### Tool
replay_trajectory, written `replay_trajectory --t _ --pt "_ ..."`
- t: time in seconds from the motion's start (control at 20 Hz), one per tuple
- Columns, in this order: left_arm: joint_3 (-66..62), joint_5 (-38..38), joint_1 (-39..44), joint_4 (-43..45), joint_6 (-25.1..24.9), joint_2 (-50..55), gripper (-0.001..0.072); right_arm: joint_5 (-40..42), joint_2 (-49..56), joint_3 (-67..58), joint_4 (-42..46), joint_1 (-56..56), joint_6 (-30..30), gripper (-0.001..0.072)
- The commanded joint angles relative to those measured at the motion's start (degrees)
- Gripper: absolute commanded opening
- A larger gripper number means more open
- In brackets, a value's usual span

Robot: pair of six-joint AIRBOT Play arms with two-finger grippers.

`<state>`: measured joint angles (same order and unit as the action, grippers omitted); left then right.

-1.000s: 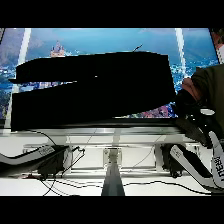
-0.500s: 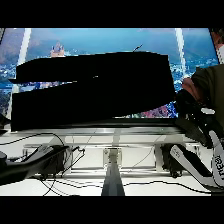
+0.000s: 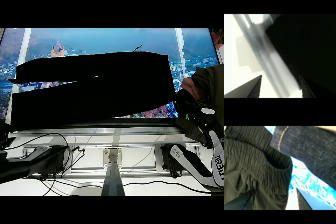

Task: Fold the clothes and pants, and hang the long-sleeved shirts on hangers.

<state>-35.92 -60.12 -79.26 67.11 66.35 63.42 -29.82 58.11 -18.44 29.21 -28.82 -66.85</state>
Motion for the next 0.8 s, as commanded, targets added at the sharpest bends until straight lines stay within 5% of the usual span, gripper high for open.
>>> replay_trajectory --t 0.0,0.2,0.35,0.4,0.5,0.6,0.65,0.75 --pt "1.20 5.53 -0.46 -7.26 -1.44 2.54 0.0526 0.55 0.04 -0.02 0.09 -0.04 0.39 0.0539" --pt "1.20 5.90 -0.44 -10.75 -3.85 5.86 0.0525 0.74 0.04 -0.02 0.20 -0.04 0.39 0.0540" --pt "1.18 7.43 -0.42 -10.80 -3.89 6.49 0.0314 0.68 0.04 -0.02 1.09 -0.04 0.39 0.0539" --pt "1.07 7.74 -0.42 -10.91 -3.87 6.49 0.0307 0.61 0.02 -0.02 1.79 -0.04 0.46 0.0532" --pt "0.44 8.09 -0.42 -12.98 -4.33 6.49 0.0098 0.68 -0.11 -0.02 2.93 -0.04 0.55 0.0336" --pt "-0.57 7.34 -0.42 -18.51 -8.24 6.45 0.0013 0.92 -0.11 -0.02 2.97 -0.04 0.55 0.0206" --pt "-1.20 6.40 -0.22 -21.49 -10.60 6.45 0.0012 0.76 -0.13 -0.02 2.95 -0.04 0.57 0.0076" --pt "-3.02 4.26 1.09 -25.27 -13.44 6.45 0.0011 -1.40 -0.15 -0.26 3.54 -0.04 2.14 0.0017"
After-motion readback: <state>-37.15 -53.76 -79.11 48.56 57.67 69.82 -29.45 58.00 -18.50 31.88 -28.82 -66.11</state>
